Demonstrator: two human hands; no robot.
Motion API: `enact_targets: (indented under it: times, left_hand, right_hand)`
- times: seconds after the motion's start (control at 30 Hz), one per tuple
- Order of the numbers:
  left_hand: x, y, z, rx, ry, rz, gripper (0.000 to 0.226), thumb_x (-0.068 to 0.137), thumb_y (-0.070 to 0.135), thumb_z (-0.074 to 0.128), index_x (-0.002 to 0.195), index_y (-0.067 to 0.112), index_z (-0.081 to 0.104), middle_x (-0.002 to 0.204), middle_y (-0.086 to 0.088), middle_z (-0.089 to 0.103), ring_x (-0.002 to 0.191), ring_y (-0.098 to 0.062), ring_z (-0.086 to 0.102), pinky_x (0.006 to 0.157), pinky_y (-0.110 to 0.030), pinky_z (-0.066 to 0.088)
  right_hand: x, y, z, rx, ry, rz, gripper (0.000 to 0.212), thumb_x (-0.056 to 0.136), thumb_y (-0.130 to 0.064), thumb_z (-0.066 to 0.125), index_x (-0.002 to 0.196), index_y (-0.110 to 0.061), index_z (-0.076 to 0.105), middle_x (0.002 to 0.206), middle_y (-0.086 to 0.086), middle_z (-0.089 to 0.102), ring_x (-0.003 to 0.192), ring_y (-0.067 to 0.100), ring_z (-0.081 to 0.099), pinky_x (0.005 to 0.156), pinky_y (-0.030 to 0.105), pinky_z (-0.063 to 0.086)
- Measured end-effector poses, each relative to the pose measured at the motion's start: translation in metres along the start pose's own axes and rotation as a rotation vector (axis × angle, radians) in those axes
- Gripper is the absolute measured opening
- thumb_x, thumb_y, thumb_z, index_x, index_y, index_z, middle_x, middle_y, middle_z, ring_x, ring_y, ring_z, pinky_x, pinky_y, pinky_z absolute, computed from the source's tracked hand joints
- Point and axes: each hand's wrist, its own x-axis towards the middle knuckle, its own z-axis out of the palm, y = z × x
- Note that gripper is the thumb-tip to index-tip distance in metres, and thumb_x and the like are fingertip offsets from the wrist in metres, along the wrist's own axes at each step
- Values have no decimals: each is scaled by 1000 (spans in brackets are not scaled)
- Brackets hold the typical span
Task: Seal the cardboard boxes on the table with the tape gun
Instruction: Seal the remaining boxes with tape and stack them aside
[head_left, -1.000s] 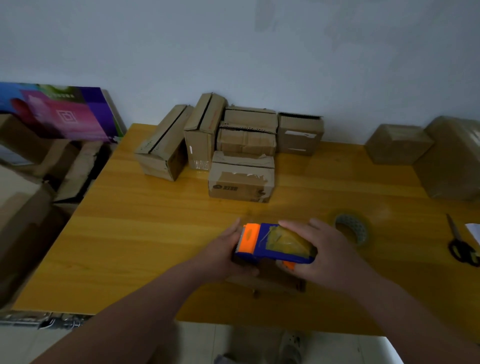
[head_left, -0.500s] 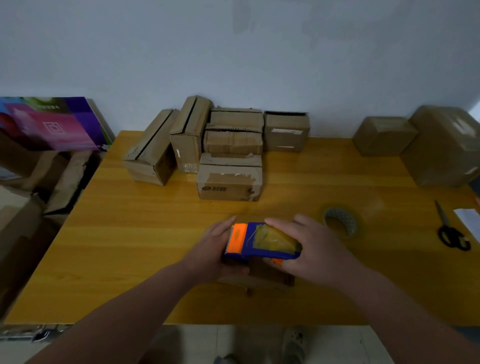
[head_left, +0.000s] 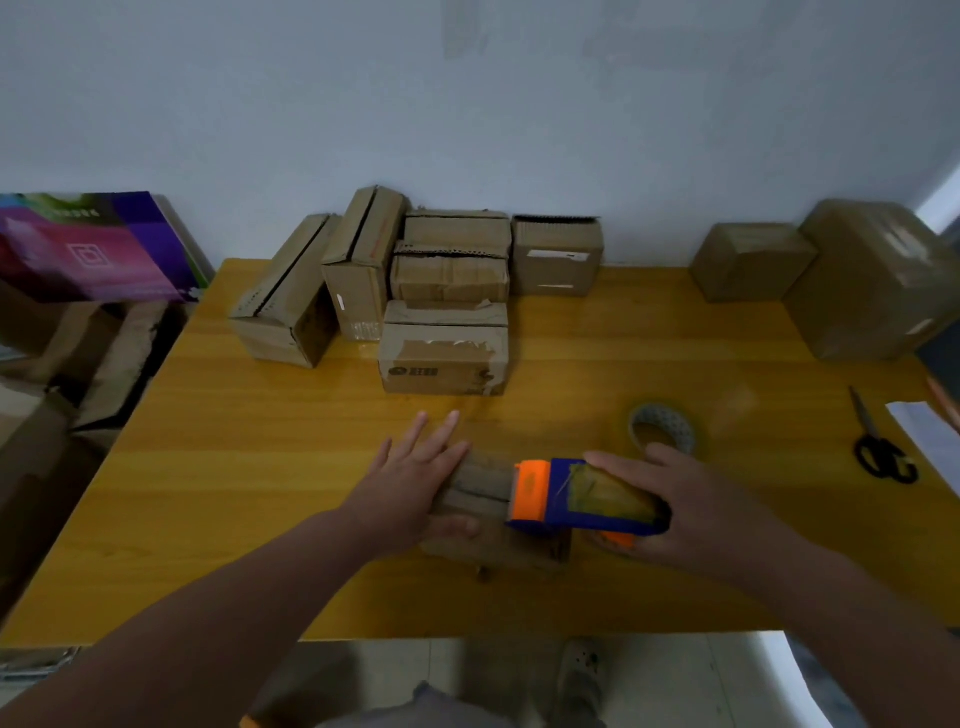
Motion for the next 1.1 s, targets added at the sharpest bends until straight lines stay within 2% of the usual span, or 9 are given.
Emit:
enact_targets:
  times: [0.13, 0.27, 0.33, 0.4, 0.57, 0.63, 0.73, 1.0, 1.1]
  left_hand:
    - [6, 19, -5, 143, 3, 138, 94, 85, 62, 52, 153, 25, 0, 161, 9, 0, 145, -10, -14, 113, -42, -17]
    - [19, 35, 3, 73, 27, 184, 95, 81, 67, 54, 153, 23, 10, 158, 5, 15, 147, -12, 1, 113, -36, -13]
    - [22, 32, 7, 92, 47, 186, 98, 75, 78, 40, 152, 23, 13, 157, 4, 20, 147, -13, 4, 113, -33, -12]
    - [22, 30, 9, 121, 59, 208, 110, 63, 86, 18, 152, 22, 14, 156, 2, 21, 147, -14, 6, 112, -32, -12]
    - [22, 27, 11, 131, 88, 234, 123, 56, 94, -4, 152, 19, 17, 156, -1, 23, 147, -17, 5, 111, -31, -14]
    - [24, 25, 13, 145, 81, 233, 123, 55, 94, -5, 152, 20, 15, 156, 0, 21, 147, -16, 3, 111, -30, -15]
    - [24, 25, 12, 171, 85, 224, 123, 55, 95, -8, 152, 22, 14, 156, 3, 20, 147, -14, 0, 111, -30, -16]
    - [23, 33, 11, 209, 101, 206, 130, 51, 94, -18, 152, 19, 14, 156, -1, 21, 148, -17, 3, 111, -33, -16]
    - [23, 33, 12, 240, 96, 196, 132, 47, 92, -23, 152, 20, 10, 157, 1, 17, 148, -16, 0, 112, -34, -15]
  right_hand:
    - [2, 3, 6, -1, 22, -7, 79, 79, -58, 68, 142, -56, 20, 106, -10, 38, 89, 4, 46, 68, 16, 43]
    - [2, 5, 9, -11, 42, -12, 82, 79, -56, 69, 142, -58, 16, 107, -8, 39, 91, 5, 47, 69, 16, 43]
    - [1, 8, 7, 23, 39, -35, 83, 78, -54, 71, 136, -61, 12, 106, -7, 40, 91, 7, 48, 71, 18, 45]
    - [-7, 20, 3, 81, 47, -40, 84, 76, -49, 75, 134, -63, 15, 105, -8, 42, 89, 9, 51, 71, 22, 48]
    - [-49, 72, -11, 27, 57, 89, 86, 68, -56, 78, 135, -67, 24, 94, -19, 47, 81, -2, 51, 66, 15, 38]
    - [-42, 72, -4, -16, -36, 103, 86, 74, -47, 77, 135, -62, 19, 95, -18, 42, 82, 2, 48, 69, 16, 38]
    - [-17, 48, 6, -208, -116, 109, 80, 84, -54, 62, 144, -56, 9, 100, -9, 31, 89, 8, 38, 70, 24, 35]
    - [10, 7, -14, -204, -151, 147, 64, 85, -51, 61, 143, -45, 35, 107, -6, 44, 98, 12, 43, 73, 25, 38]
    - [21, 2, -26, -152, -231, 205, 64, 81, -37, 65, 140, -46, 40, 132, -8, 50, 104, 12, 49, 65, 22, 41]
